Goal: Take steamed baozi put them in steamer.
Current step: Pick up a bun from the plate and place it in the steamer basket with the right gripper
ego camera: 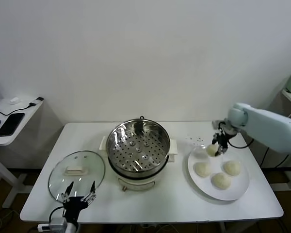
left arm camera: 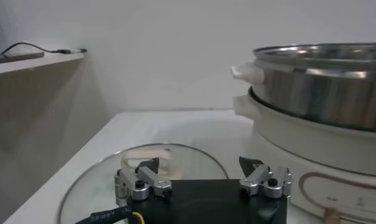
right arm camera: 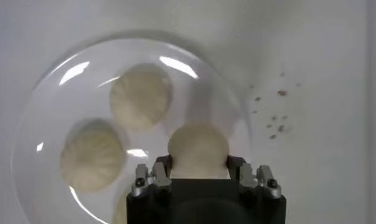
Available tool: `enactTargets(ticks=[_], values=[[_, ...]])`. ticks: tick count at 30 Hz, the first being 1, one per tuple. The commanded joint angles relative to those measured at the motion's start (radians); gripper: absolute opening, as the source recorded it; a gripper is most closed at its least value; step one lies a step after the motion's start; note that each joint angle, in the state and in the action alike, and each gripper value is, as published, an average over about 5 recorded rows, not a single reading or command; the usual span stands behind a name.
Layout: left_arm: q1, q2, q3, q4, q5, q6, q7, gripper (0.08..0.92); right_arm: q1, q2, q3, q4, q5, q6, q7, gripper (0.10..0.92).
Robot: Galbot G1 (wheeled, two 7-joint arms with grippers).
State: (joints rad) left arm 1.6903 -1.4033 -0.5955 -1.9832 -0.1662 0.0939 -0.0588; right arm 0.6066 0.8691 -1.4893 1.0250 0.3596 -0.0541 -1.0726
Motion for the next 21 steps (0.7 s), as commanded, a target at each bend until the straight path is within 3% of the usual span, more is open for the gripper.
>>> enactTargets(ticks=[1,5,9,13,21], values=[[0.000,0.000,0.005,-0.012,0.003,0.002,0.000,0.823,0.447,0.139,-0.173,0.214,0.113,0.240,-0.053,0.611],[-0.001,-0.002,0.006,-0.015,0.003,0.004,-0.001,0.823,0.460,0.264,-0.151,0.341,0.140,0.328,-0.046,0.611],[0.000,-0.005,0.005,-0.025,0.001,0.009,-0.001,0.823,0.382,0.374,-0.123,0.366,0.031,0.469,-0.030,0.611],[0.003,-0.006,0.003,-0.030,-0.001,0.009,-0.002,0.823,0.257,0.438,-0.080,0.274,-0.131,0.616,0.000,0.611],[0.005,-0.003,0.003,-0.035,-0.003,0.008,-0.003,0.823,-0.001,0.569,0.064,-0.068,-0.397,0.825,0.022,0.611]])
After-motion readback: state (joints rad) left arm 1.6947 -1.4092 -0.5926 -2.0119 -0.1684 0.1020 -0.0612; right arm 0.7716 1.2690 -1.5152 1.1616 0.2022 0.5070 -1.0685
